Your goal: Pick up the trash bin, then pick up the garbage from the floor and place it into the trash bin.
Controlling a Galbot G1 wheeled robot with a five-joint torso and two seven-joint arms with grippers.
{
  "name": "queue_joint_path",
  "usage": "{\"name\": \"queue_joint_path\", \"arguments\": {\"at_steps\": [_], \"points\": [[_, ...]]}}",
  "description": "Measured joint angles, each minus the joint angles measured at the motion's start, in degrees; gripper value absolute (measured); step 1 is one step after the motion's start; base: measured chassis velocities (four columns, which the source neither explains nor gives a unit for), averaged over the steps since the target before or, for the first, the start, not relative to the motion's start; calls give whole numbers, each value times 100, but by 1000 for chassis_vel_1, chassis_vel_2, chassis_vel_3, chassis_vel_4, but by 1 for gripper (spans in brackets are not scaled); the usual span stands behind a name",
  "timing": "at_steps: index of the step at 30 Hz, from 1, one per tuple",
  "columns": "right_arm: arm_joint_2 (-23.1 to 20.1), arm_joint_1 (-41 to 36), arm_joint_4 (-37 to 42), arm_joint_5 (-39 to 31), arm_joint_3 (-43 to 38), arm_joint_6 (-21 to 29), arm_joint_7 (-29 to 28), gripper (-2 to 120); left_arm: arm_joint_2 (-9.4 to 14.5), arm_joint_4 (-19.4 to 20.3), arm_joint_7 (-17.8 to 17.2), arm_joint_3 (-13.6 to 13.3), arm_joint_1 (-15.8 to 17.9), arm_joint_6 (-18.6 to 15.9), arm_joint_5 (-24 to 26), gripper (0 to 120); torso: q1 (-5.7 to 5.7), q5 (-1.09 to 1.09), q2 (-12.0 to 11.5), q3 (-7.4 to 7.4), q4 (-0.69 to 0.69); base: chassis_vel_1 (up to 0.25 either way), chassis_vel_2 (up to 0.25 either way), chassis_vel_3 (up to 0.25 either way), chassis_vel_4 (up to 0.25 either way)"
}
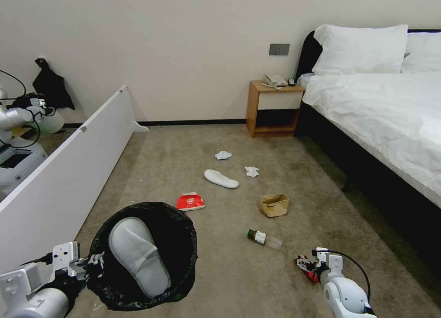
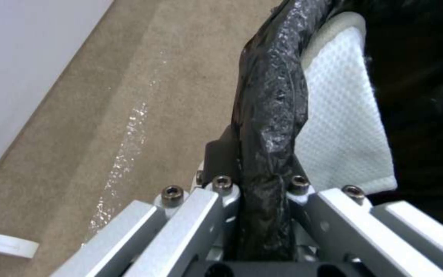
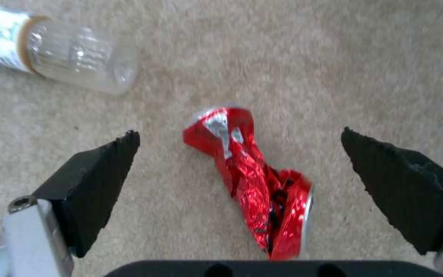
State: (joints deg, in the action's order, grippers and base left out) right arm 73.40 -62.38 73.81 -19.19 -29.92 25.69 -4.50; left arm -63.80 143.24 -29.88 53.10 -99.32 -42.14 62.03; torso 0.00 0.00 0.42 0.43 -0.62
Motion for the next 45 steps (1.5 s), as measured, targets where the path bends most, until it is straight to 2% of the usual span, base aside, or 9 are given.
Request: {"name": "queue_joint_path", "arguments": {"at_steps": [22,45], "points": [[257,517,-1013,-465,-65,53,-189,100,-14,0,-13,1,6,0,-19,3,0,-1,0,0,0,0,0,0,0],[311,568,-1205,-516,-215,84,-322,100,-42,0,-28,-15,-31,0,-38,3,0,0,0,0,0,0,0,0,0]]}}
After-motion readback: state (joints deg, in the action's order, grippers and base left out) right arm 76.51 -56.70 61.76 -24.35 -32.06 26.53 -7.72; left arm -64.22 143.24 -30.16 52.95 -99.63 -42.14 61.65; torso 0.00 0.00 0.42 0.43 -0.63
